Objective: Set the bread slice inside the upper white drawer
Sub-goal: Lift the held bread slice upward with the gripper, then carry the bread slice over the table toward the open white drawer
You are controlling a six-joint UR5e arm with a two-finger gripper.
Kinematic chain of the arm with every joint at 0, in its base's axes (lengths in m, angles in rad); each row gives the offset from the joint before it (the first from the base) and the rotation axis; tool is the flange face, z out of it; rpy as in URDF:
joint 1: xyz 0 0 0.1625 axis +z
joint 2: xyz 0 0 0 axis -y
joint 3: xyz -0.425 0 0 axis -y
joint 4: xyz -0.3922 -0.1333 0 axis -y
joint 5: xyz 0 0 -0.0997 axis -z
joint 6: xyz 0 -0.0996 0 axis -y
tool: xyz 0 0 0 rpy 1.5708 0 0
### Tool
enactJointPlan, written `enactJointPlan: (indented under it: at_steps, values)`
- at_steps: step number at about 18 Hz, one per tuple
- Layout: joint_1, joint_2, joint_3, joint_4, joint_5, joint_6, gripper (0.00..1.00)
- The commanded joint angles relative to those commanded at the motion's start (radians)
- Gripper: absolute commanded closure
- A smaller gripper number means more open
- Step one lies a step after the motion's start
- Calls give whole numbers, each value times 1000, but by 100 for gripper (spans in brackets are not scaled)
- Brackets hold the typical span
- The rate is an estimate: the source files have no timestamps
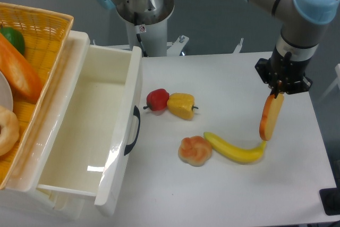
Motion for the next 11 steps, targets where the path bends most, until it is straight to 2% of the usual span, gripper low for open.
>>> enactJointPlan:
  at_steps: [3,7,11]
  values:
    - [-6,11,6,2,-15,-15,100]
    - [-14,63,-1,-6,-63,-103,100]
    - [-41,115,-9,-66,-123,-178,100]
